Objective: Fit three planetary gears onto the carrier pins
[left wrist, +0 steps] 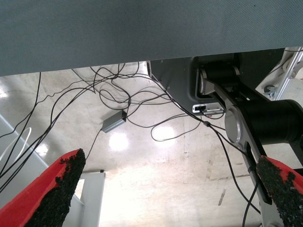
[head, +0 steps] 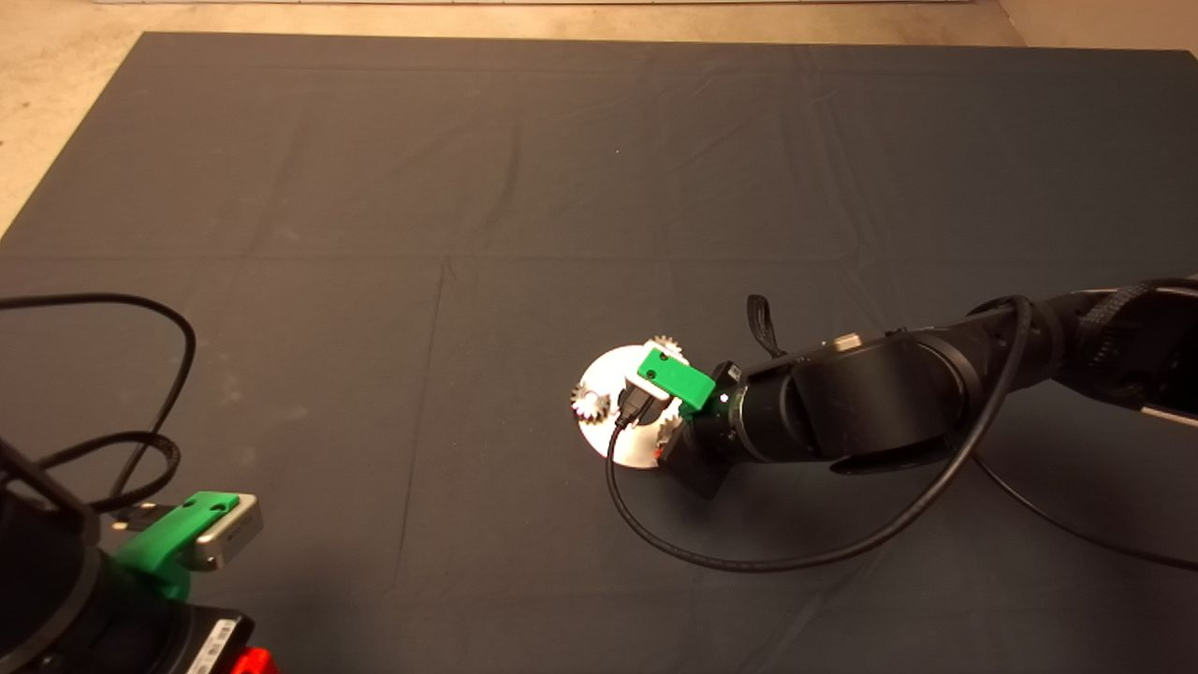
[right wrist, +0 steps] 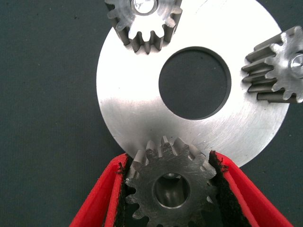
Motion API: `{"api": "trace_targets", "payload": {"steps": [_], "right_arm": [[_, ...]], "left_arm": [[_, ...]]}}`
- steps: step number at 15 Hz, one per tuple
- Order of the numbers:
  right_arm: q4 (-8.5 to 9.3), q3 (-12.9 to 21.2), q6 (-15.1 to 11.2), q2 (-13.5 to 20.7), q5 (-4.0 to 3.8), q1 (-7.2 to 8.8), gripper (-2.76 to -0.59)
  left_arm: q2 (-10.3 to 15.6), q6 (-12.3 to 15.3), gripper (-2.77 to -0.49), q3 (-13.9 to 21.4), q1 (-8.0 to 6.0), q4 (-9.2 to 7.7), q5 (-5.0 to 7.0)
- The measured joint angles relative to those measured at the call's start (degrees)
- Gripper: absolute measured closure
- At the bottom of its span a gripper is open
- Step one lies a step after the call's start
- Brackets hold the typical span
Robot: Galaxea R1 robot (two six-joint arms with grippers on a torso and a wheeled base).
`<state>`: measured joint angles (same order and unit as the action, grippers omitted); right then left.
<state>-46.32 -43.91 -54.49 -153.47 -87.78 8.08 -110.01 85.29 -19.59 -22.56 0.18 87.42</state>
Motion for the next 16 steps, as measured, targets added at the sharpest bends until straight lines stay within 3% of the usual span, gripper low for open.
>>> {"api": "trace_targets", "payload": {"steps": [5,16], "right_arm": [[-2.90,0.00,-0.02,-0.01,-0.11,-0.34,-1.09],[-4.07,0.89,-0.07,0.03,-0.52,-1.75,-1.10]], "left_arm": [[0.00,0.00,-2.62,0.00,0.00,0.00,0.01],[0.00,0.00,-2.62,0.00,0.00,-0.02,0.02]]}}
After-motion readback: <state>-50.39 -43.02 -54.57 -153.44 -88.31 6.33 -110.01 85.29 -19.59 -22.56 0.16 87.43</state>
